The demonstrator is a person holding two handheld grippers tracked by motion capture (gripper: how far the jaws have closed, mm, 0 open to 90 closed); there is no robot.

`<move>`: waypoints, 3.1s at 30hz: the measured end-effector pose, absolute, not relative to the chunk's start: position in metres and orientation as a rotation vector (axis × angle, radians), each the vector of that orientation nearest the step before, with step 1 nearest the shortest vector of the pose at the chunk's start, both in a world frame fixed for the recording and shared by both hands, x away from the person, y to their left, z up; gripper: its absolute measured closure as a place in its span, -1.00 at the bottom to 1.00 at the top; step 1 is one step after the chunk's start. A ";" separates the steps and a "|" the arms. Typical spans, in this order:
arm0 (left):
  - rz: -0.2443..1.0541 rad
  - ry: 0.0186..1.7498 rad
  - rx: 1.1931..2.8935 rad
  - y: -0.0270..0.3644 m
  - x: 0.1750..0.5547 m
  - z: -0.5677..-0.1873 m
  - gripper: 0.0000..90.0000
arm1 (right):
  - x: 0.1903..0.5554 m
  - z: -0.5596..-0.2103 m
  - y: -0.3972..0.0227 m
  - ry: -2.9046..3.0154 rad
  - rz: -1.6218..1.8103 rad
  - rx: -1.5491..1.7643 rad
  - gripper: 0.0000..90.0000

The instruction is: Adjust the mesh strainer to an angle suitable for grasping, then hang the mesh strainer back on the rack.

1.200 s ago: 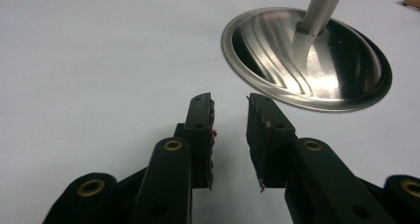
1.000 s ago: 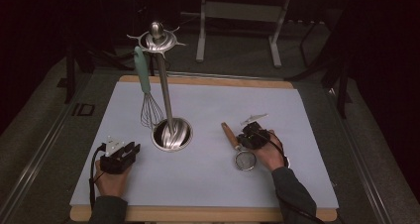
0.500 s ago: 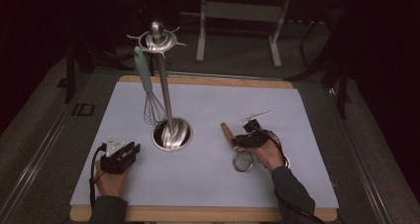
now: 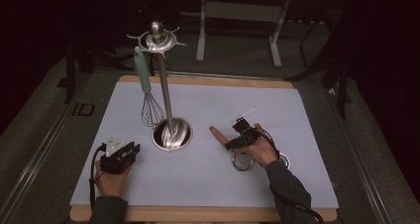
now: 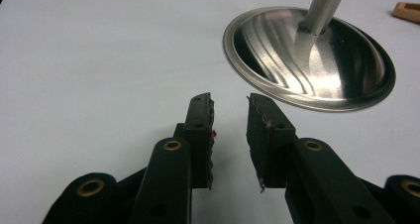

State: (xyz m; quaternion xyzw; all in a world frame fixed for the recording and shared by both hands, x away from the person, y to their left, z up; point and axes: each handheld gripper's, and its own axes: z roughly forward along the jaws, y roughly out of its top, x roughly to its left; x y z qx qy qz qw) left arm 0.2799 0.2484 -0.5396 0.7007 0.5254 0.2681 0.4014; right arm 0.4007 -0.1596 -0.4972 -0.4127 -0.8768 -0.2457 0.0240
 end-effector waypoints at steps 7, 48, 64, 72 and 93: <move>0.676 1.329 1.767 0.249 0.280 -0.540 0.60 | 0.406 -0.495 -0.137 -2.767 -0.588 -1.215 0.54; 0.660 1.339 1.747 0.251 0.280 -0.540 0.57 | 0.386 -0.441 -0.121 -2.818 -0.940 -1.054 0.57; 0.662 1.339 1.749 0.251 0.280 -0.540 0.57 | 0.371 -0.426 -0.118 -2.797 -1.192 -0.984 0.57; 0.662 1.342 1.755 0.250 0.280 -0.540 0.57 | 0.364 -0.414 -0.116 -2.800 -1.268 -0.969 0.57; 0.660 1.343 1.753 0.250 0.280 -0.540 0.57 | 0.352 -0.388 -0.105 -2.840 -1.392 -0.896 0.57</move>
